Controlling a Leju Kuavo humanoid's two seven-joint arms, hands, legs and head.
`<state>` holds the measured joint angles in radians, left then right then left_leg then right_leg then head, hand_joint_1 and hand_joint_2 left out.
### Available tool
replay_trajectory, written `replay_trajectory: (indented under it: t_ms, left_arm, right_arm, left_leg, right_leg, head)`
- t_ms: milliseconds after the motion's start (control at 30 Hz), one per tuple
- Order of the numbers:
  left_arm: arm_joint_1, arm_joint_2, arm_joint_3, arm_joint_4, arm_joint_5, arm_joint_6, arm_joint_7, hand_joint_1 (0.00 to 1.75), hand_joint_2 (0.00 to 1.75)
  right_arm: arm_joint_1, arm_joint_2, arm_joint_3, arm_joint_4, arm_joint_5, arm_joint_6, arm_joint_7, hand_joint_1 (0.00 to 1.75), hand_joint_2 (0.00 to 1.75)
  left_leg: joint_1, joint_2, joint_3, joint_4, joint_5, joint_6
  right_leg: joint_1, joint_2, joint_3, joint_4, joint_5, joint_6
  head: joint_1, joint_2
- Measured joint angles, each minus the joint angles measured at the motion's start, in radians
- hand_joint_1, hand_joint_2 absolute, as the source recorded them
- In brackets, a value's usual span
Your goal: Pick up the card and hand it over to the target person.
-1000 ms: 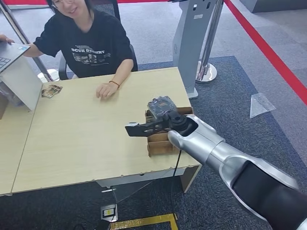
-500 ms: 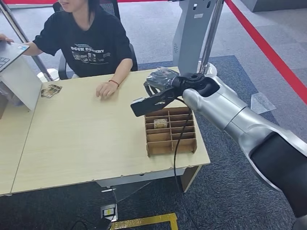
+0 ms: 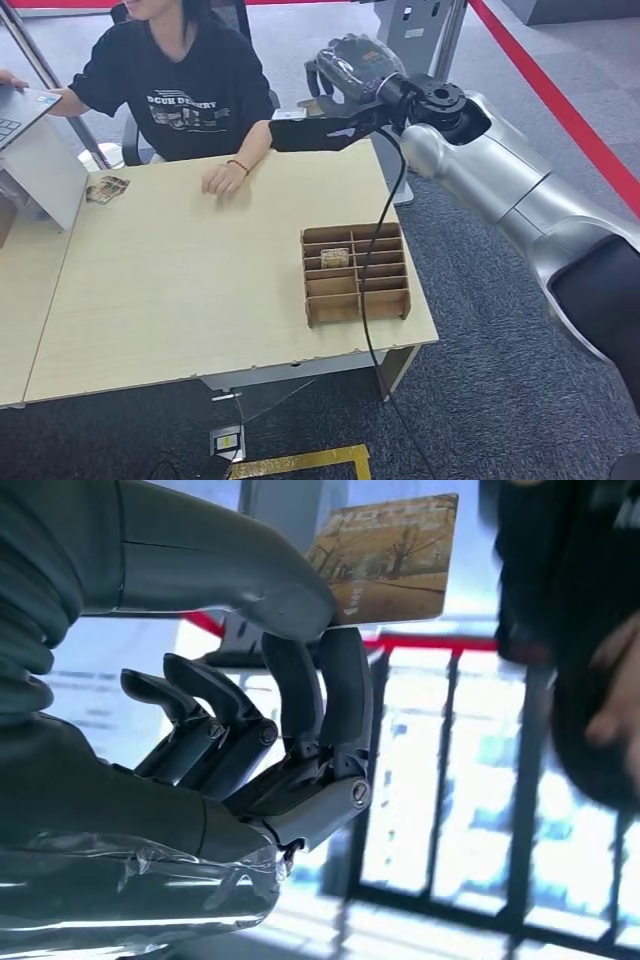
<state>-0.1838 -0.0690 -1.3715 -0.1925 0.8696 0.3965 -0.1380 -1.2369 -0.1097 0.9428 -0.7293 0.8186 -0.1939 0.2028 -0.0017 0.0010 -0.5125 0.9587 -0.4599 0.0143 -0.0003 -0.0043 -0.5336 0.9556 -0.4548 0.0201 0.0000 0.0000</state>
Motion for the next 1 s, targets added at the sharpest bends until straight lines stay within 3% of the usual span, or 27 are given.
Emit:
replay_trajectory:
  t_ms: [133,267,567,1000]
  left_arm:
    - [0.002,0.0,-0.004,0.0,0.0,0.0,0.003,0.0,1.75]
    - [0.007,-0.001,-0.006,0.001,0.002,0.004,0.011,0.0,1.75]
    - [0.02,0.0,0.004,0.001,0.016,0.016,0.009,0.0,1.75]
    - [0.022,0.001,0.002,0.001,0.021,0.016,0.011,0.0,1.75]
  right_arm:
    - [0.063,0.067,-0.037,0.106,0.021,-0.148,0.032,1.75,1.75]
    - [0.087,0.126,-0.035,0.199,0.049,-0.222,0.057,1.75,1.75]
    - [0.105,0.24,-0.013,0.331,0.081,-0.229,0.085,1.75,1.75]
    - [0.104,0.266,-0.002,0.356,0.107,-0.2,0.106,1.75,1.75]
  left_leg:
    - [0.0,0.0,-0.001,0.0,0.0,0.0]
    - [0.0,0.0,0.0,0.0,-0.001,0.0]
    - [0.0,0.002,-0.002,0.0,0.0,-0.001]
    - [0.0,-0.001,-0.004,0.002,0.0,0.0]
  right_leg:
    - [0.0,0.0,-0.001,0.001,0.0,0.0]
    - [0.0,0.001,0.0,0.001,0.0,0.0]
    - [0.0,0.003,-0.002,0.002,0.0,0.0]
    - [0.0,-0.001,-0.003,0.003,-0.001,0.0]
  head:
    - [0.0,0.0]
    - [0.0,0.0]
    - [0.0,0.0]
    - [0.0,0.0]
